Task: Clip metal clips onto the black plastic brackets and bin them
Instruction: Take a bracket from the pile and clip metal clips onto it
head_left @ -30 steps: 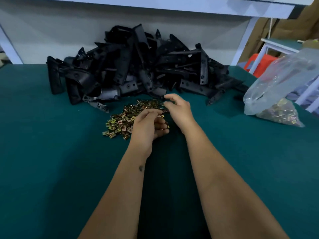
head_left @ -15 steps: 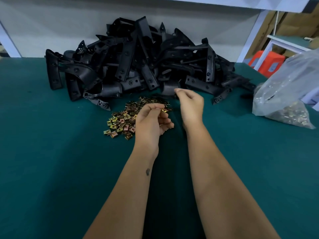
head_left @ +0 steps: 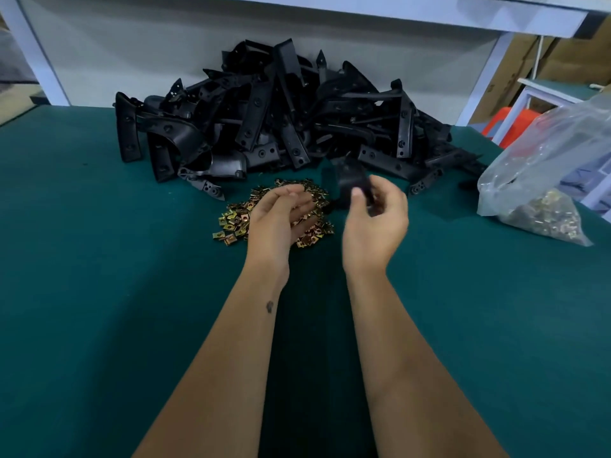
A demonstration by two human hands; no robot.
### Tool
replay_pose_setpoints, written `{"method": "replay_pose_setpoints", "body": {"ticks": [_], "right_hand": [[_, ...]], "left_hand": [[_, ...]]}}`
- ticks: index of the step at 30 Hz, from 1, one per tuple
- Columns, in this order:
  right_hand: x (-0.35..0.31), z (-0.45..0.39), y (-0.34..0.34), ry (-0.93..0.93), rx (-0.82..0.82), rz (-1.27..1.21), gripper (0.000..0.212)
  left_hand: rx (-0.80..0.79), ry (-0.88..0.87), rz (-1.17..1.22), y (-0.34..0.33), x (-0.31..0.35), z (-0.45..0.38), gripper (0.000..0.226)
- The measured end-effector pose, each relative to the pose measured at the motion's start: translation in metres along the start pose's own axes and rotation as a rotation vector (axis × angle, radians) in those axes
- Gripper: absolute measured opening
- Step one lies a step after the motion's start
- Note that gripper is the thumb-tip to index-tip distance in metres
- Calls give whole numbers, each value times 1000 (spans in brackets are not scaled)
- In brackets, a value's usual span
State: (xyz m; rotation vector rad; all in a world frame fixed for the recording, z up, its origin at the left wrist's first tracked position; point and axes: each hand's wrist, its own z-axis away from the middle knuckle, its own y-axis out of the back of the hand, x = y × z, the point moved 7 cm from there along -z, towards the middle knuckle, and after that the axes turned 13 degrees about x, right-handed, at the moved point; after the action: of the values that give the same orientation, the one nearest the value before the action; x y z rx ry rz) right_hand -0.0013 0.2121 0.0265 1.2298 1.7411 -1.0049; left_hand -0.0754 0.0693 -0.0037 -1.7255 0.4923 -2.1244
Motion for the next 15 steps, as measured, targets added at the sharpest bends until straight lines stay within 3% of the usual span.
{"method": "replay_pose_setpoints", "body": {"ticks": [3,7,12,15], "right_hand": [[-30,28,-13,408,-187,91,17],[-45,58,-34,718,-402,153,12],[-48,76,-44,813,-567,143,16],[-50,82,-48,797,-666,128,18]], "left_hand": [[-69,47,30,-3,-1,2,22],[-171,113,159,-1,2,1,32],[-73,158,221,13,4,-11,47],[-78,192,209,16,1,-13,33]]}}
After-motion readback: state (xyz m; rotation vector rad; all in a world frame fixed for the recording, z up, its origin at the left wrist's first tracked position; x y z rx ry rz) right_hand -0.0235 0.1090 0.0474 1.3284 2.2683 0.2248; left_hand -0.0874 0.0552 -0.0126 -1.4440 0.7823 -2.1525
